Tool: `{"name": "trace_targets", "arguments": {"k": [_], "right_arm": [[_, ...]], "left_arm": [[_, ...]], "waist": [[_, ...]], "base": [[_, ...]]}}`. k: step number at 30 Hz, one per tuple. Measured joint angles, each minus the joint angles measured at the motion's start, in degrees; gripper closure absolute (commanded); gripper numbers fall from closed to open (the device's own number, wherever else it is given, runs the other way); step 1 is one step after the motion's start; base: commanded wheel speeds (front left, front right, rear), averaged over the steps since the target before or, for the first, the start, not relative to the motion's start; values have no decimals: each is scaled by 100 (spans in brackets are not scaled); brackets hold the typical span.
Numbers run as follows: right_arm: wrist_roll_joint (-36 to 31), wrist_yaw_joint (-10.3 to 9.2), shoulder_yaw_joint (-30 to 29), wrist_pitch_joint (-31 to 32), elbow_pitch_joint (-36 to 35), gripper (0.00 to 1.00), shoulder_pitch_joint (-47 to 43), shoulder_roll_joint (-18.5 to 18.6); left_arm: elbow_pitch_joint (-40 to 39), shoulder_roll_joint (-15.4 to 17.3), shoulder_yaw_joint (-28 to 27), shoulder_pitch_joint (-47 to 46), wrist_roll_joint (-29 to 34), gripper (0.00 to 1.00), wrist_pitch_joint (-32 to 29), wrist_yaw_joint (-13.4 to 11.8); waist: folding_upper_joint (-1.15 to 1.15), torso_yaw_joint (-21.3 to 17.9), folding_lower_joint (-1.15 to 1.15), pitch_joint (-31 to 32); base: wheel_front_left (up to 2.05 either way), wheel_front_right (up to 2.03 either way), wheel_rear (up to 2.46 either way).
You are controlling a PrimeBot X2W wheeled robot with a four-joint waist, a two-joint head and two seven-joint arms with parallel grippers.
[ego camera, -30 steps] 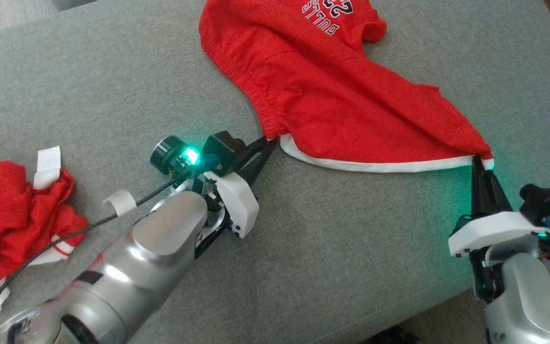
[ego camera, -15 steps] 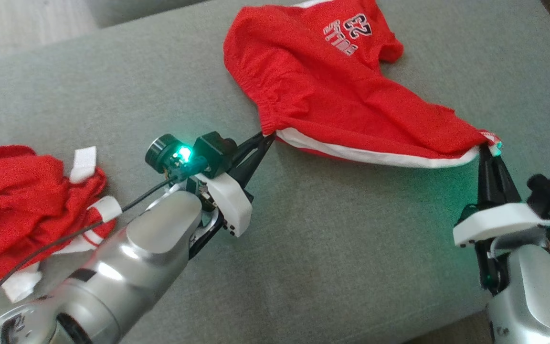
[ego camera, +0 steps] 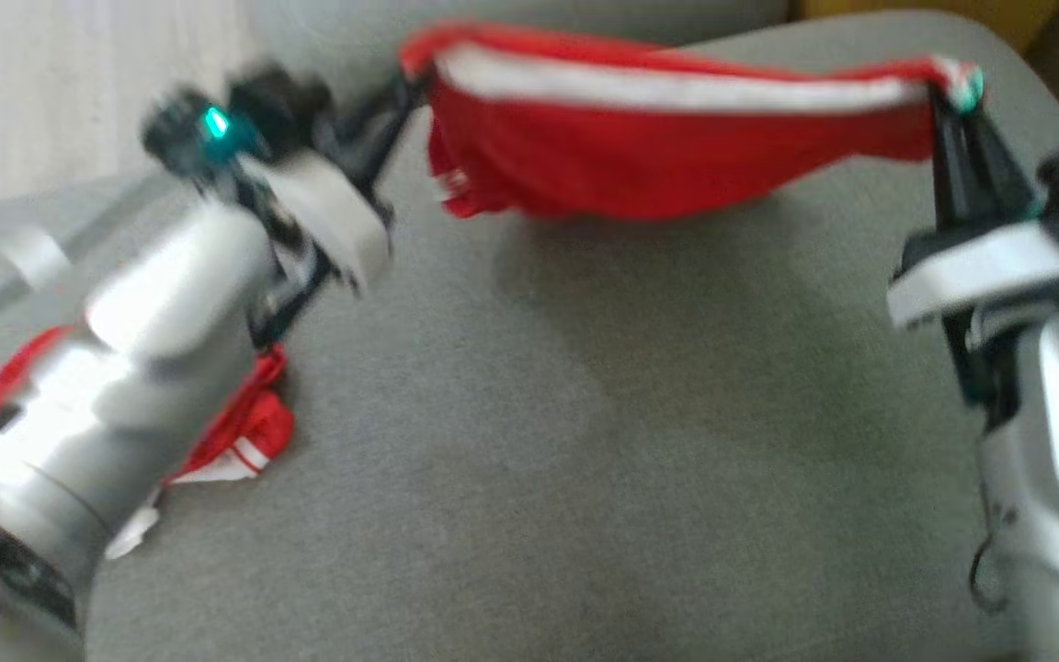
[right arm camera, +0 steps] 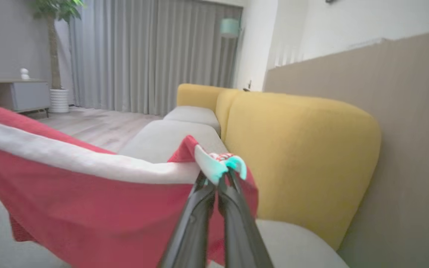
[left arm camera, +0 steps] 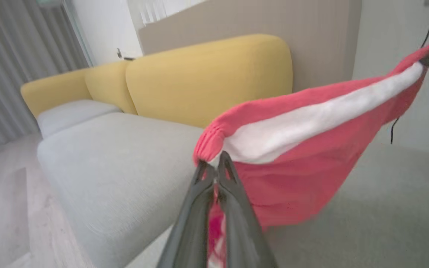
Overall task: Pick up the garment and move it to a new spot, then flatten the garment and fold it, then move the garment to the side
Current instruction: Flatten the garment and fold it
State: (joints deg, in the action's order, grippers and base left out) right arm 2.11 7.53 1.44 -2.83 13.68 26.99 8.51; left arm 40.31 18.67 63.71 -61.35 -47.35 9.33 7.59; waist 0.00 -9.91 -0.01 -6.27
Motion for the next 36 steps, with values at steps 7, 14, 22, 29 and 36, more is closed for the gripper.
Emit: {"name": "trace_targets", "arguments": {"k": [7, 14, 22, 29, 36], "right_arm": [[170, 0, 327, -56, -14, 100, 997, 407], [414, 0, 634, 102, 78, 100, 1082, 651], [653, 0, 887, 745, -712, 100, 318, 1263], [764, 0, 862, 1415, -1390, 100, 481, 1519], [938, 0, 1183, 1394, -187, 100, 2284, 1341]], "left_arm": [[-149, 179, -354, -652, -127, 100, -129, -115], [-423, 266, -348, -491, -336, 100, -388, -121], [-1808, 1018, -212, 537, -761, 100, -987, -394], [-2806, 1454, -343, 395, -866, 100, -1464, -845], [-1789, 1161, -591, -699, -734, 100, -1518, -848]], "waist": [[0, 270, 0, 346], [0, 461, 0, 530], [0, 579, 0, 485], [0, 628, 0, 44], [0, 600, 3, -732]], "base": [[0, 0, 0], [0, 0, 0], [0, 0, 0], [0, 0, 0], [0, 0, 0]]}}
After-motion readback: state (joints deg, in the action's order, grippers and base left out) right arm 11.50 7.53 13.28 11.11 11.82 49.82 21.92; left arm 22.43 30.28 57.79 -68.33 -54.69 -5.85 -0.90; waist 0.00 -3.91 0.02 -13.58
